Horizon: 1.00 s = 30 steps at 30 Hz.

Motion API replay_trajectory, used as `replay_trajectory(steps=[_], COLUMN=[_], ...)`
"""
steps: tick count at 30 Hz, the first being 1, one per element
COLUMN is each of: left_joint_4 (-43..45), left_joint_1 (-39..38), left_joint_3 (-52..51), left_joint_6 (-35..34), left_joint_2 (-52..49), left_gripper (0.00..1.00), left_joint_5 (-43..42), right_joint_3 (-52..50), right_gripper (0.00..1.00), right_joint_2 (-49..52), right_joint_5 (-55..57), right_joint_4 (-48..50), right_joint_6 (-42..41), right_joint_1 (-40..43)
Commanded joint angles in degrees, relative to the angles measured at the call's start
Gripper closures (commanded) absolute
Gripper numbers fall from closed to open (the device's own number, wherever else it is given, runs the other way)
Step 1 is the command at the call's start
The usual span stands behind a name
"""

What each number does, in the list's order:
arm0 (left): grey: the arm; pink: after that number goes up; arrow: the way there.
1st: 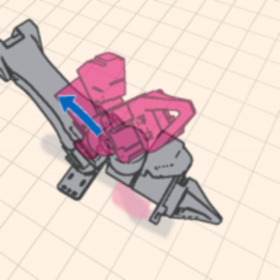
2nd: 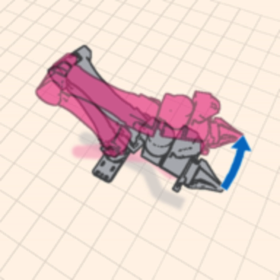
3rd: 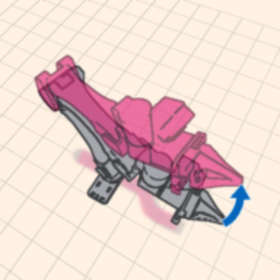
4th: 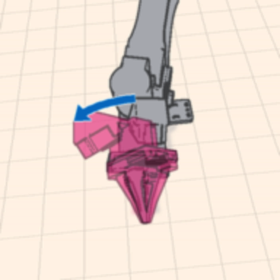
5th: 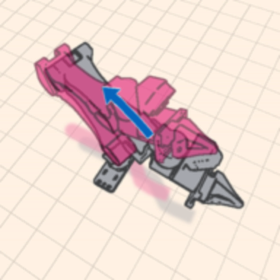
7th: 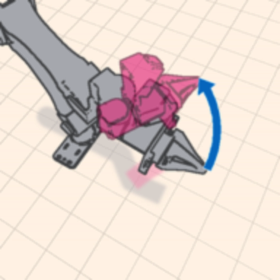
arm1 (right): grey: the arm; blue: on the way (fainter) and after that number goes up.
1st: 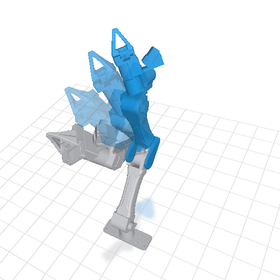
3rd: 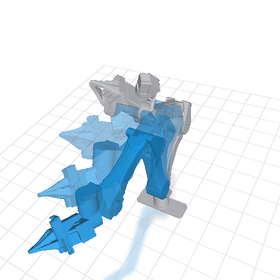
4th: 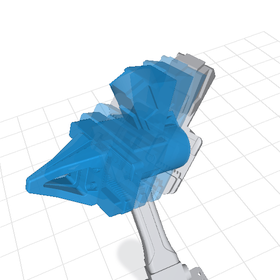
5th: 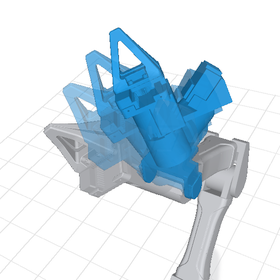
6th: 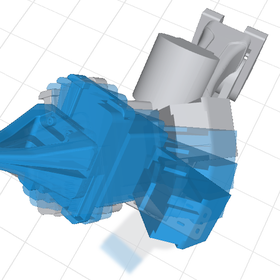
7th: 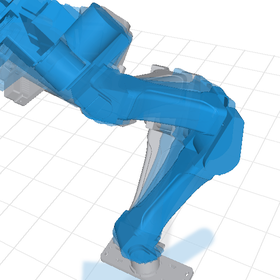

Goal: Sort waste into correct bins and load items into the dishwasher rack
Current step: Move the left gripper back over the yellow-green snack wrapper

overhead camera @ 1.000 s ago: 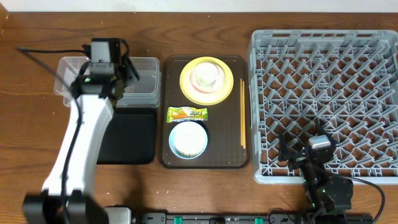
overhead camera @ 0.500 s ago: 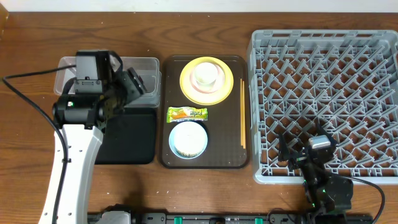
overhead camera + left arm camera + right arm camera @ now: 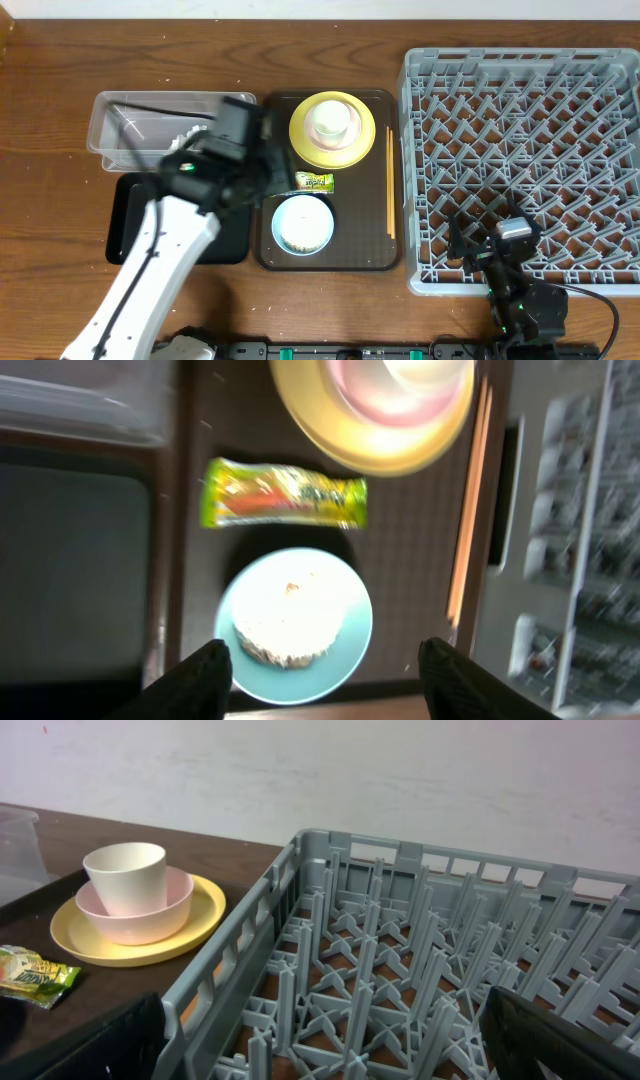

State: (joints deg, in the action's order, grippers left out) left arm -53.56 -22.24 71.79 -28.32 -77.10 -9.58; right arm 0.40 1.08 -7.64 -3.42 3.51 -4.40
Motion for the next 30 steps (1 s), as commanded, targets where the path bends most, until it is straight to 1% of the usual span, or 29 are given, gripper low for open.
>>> replay_trajectory(steps=[1,3,5,8,9,11,12,17,21,30], left_joint_4=[0.28,0.92,1.18,0.35,-0.31,-1.42,-1.79,-2.93,-2.08,5.64], left_joint_1=[-5.46,-8.13,-10.16,-10.95,-10.84,-10.27,-9.94,-7.8,-6.88,-6.82], left_joint_3=[-0.37,-0.37,-0.37,-0.37,-0.37,-0.37,-0.37,-0.81,-3.39,-12.35], left_joint_6=[-0.07,-0.04,0.0,0.39,0.37,0.33,0.11,-1.25,-3.08,-3.08], left_joint_2=[-3.96,-6.54,-9.25,-11.87,-12.44,-12.9,-12.94,-12.98,-13.05,-13.09], left_gripper=[0.38,0.38,0.38,0.38,0.4,0.51,0.55,0.69,0.79,0.81], left_joint_5=[3.04,4.92,10.54,18.84,22.56,27.78,29.05,29.16,29.18,28.02], right_joint_3=[-0.09,-0.09,-0.09,-0.09,-0.09,-0.09,-0.09,-0.09,-0.09,-0.09], right_gripper=[0.01,0.01,0.01,0.01,0.01,0.01,0.01,0.01,0.01,0.01], right_joint_2=[0.07,0.07,0.07,0.07,0.04,0.07,0.07,0.04,0.07,0.07], right_joint_5=[0.33,0.33,0.33,0.33,0.33,0.33,0.33,0.33,0.33,0.33], right_joint_4=[-0.22,-0.24,-0.22,-0.22,-0.22,-0.22,-0.24,-0.22,-0.24,-0.22], right_joint_6=[-0.24,-0.24,-0.24,-0.24,-0.24,-0.24,-0.24,-0.24,-0.24,-0.24], right_joint_1=[0.26,0.26,0.26,0.26,0.26,0.26,0.26,0.26,0.26,0.26])
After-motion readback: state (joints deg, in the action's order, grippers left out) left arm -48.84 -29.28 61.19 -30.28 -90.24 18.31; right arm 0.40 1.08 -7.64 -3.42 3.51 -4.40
